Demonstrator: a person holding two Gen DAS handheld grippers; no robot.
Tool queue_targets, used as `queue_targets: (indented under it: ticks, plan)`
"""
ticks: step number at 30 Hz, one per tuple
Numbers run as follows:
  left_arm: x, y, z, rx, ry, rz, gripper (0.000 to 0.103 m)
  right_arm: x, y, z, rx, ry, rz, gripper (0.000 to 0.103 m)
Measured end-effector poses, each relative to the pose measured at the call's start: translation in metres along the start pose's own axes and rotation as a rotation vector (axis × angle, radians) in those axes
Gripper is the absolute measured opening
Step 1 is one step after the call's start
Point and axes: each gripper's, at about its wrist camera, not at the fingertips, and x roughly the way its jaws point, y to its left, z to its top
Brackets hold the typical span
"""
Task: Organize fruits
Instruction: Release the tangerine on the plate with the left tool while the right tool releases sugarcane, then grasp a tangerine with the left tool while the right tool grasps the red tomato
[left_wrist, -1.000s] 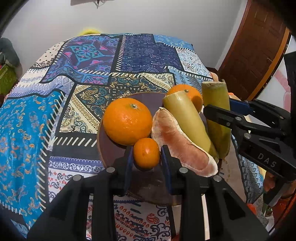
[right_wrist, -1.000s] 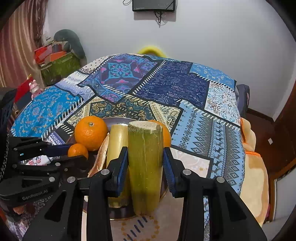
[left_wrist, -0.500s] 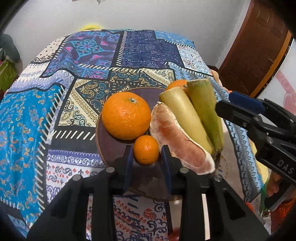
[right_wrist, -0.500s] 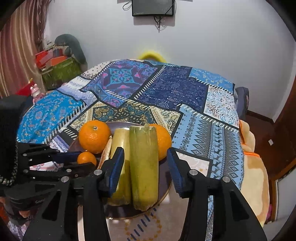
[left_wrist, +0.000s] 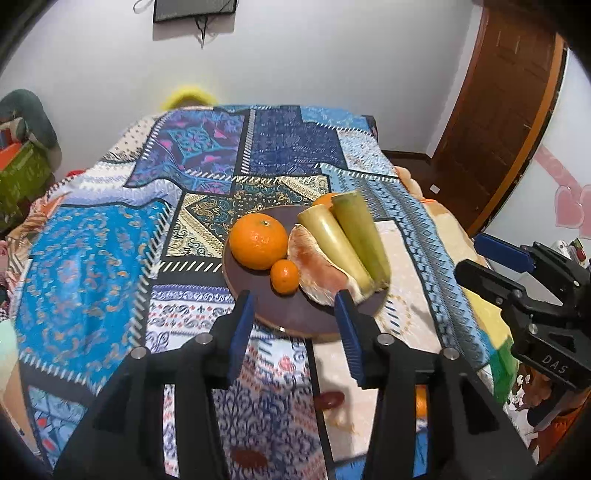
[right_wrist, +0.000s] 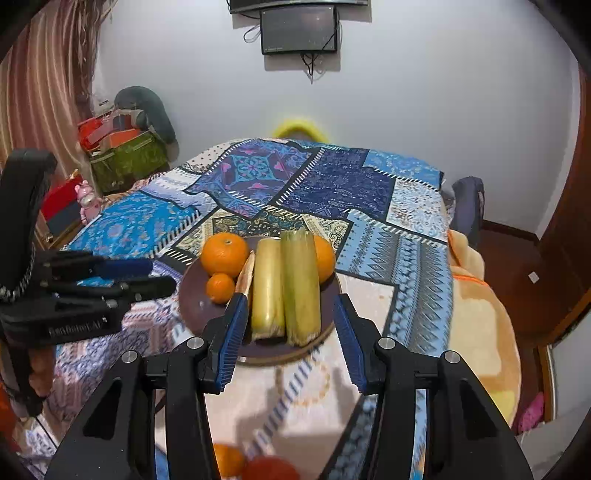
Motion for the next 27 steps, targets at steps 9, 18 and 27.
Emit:
queue_targets:
  ticks: [9,18,27]
  plan:
    - [-0.041,-0.019,-0.031,0.023,-0.015,-0.01,0.053,-0.035,0.006,-0.03,0.01,0.017,-0.017,0.045]
    - [-0.043,-0.035,-0.058,0.018,0.036,-0.05,0.058,-0.037,0.002,-0.069,0.05,0.108,-0.005,0.045]
    - [-0.018,-0.038,-0.079,0.012,0.119,-0.064,0.058,-0.011,-0.008,-0.096,0.134,0.209,0.069,0.055]
